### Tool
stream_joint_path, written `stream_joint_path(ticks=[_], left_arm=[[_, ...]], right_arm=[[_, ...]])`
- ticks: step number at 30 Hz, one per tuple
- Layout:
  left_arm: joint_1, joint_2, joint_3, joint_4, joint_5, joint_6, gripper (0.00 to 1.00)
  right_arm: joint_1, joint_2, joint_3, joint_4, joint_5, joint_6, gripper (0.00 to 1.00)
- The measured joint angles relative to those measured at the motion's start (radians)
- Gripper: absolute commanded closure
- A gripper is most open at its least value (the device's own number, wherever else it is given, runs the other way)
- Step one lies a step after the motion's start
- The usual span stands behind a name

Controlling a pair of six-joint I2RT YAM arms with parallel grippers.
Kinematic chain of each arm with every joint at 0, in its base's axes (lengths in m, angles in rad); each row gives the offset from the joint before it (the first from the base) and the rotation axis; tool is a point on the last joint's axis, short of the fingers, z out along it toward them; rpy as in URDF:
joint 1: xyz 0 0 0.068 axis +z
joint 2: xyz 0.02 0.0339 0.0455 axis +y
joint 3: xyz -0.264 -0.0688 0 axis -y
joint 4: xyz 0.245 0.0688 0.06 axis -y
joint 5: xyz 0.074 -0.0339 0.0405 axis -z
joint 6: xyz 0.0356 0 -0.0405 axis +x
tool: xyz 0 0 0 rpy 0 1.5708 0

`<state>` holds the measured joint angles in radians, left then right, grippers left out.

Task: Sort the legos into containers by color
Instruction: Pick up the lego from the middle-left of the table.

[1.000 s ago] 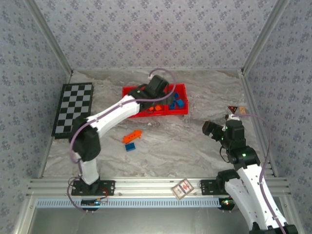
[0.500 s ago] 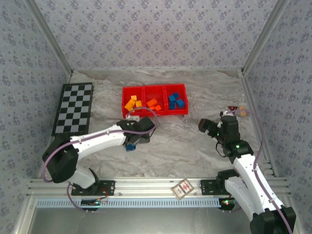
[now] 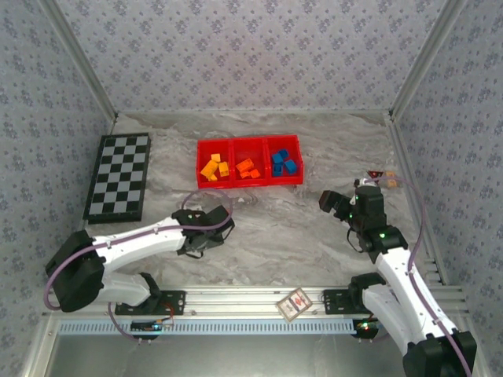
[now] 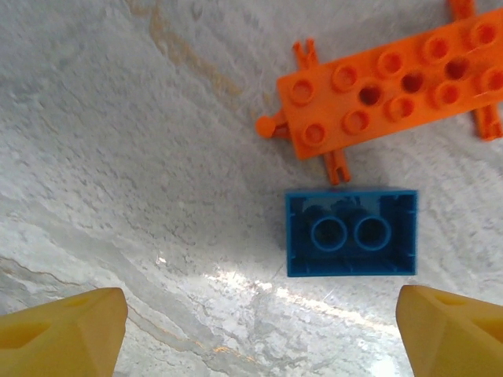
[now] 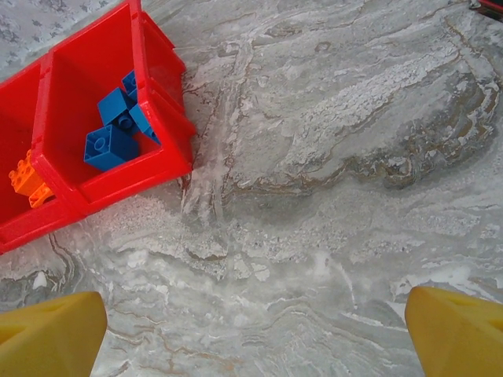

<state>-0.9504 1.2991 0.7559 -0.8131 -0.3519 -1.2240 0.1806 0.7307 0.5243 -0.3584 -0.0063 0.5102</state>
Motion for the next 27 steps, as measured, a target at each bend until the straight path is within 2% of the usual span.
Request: stream_joint_path(ticks=[6, 20, 27], left_arm=[[0.054, 0.008, -0.015, 0.040, 0.057, 0.010, 0.13], [0.059, 0.059, -0.014, 0.130, 0.125, 0.074, 0.14], [0.083, 0.132, 0.011, 0.159, 0.158, 0.104, 0.20]], right_arm=[[0.000, 0.025, 0.000, 0.000, -0.014, 0.006, 0.00], [0.000, 0.026, -0.004, 0.005, -0.025, 0.018, 0.00], [0.000, 0.040, -0.005, 0.021, -0.040, 0.033, 0.00]])
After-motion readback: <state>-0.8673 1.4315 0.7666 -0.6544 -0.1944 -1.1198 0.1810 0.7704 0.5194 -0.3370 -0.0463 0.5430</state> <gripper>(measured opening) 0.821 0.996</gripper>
